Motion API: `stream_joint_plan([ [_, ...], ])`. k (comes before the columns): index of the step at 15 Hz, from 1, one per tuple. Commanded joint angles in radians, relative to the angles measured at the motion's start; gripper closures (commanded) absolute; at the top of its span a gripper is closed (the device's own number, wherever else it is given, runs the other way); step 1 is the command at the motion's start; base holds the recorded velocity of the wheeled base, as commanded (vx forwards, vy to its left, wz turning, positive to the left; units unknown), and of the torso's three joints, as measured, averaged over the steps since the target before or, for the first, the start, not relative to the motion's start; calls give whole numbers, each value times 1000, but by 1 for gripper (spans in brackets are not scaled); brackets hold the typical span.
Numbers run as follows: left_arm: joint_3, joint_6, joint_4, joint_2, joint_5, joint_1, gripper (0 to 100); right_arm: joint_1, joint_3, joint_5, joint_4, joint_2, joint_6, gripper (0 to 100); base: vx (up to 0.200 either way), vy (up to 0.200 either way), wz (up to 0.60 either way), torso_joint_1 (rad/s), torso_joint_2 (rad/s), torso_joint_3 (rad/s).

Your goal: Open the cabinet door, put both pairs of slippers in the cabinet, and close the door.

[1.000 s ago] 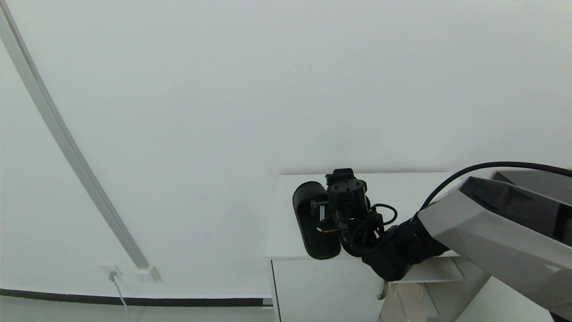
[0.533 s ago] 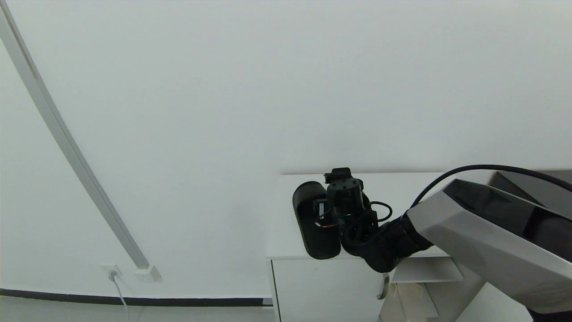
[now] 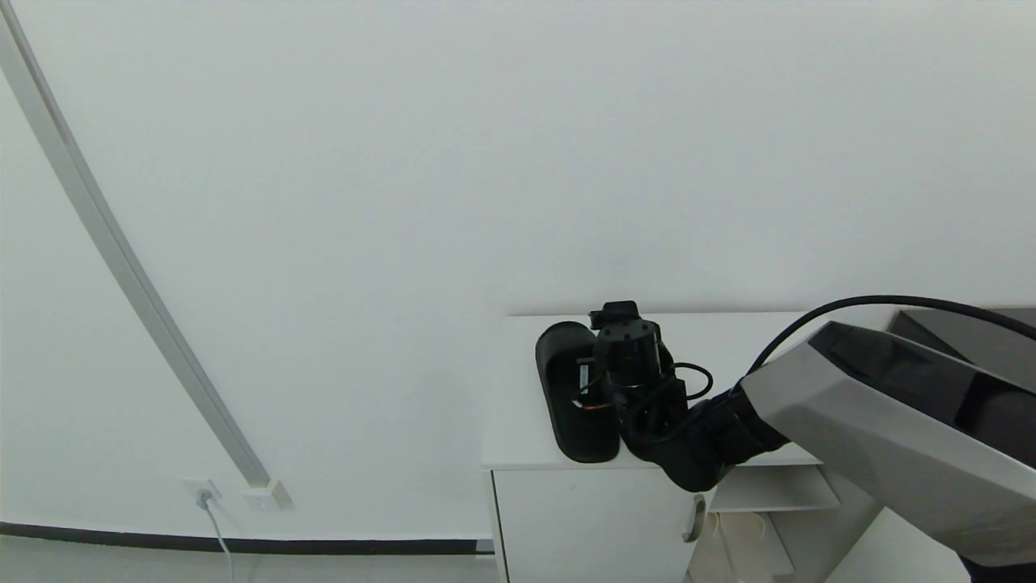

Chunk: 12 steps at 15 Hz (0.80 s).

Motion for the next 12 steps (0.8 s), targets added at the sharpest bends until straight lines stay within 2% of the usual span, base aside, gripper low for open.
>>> stream_joint_plan([
  [1,0,0,0,1,0,0,100,13,29,0,0,-63,-1,100,0,0,0,0,0,0],
  [4,0,-1,0,1,1,0,100,34,120,6,0,-169,-5,100,0,0,0,0,0,0],
  [7,0,0,0,1,1,0,100,60,290,57,-1,-322,-7,100,0,0,0,0,0,0],
  [12,0,0,0,1,1,0,100,74,612,287,-1,-606,-56,100,0,0,0,0,0,0],
])
